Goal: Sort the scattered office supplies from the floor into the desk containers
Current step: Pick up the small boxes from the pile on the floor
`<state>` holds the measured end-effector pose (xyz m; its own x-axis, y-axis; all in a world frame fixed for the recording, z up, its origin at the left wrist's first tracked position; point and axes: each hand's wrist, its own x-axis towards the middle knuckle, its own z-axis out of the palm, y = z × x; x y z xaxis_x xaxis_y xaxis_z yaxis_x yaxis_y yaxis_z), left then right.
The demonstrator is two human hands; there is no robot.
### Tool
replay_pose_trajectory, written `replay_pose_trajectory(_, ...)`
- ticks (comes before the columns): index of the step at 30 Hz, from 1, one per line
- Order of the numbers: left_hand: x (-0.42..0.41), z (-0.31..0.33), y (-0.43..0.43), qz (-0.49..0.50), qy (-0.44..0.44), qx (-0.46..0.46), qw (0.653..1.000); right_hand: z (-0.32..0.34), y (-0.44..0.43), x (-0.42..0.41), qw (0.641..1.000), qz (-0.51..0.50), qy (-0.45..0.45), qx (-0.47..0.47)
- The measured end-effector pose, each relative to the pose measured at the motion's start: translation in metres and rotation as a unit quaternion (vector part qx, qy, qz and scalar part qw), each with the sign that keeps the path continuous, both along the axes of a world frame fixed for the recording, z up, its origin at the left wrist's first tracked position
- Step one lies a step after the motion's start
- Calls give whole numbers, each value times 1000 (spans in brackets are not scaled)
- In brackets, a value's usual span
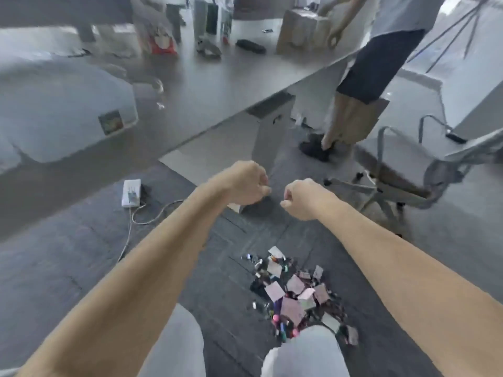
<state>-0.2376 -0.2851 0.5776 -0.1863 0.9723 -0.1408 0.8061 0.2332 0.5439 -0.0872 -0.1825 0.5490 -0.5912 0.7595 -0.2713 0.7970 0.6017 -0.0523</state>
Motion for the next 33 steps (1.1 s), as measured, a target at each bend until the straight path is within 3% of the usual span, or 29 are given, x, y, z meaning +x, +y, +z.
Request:
replay_pose_trajectory(5,92,-62,-32,-46,3,-14,999,-93,-60,112,994,-76,22,-68)
replay_pose_trajectory(11,157,-108,-51,-78,-32,-62,995,-111,-96,185,984,-146,52,-92)
replay_pose_trajectory(15,181,-172,-33,-109,-37,-148,982,-150,-98,219,975,-174,38,-134)
replay_pose_trajectory(23,189,-348,66,-138,5,-293,946,-302,-14,269,952,-231,-5,-202)
replay_pose_trajectory(29,175,-477,118,-119,17,-443,888,-421,51,273,926,-258,7,-274)
replay_pose_trajectory(33,163,-554,143,-72,3,-414,907,-498,74,264,909,-292,21,-296)
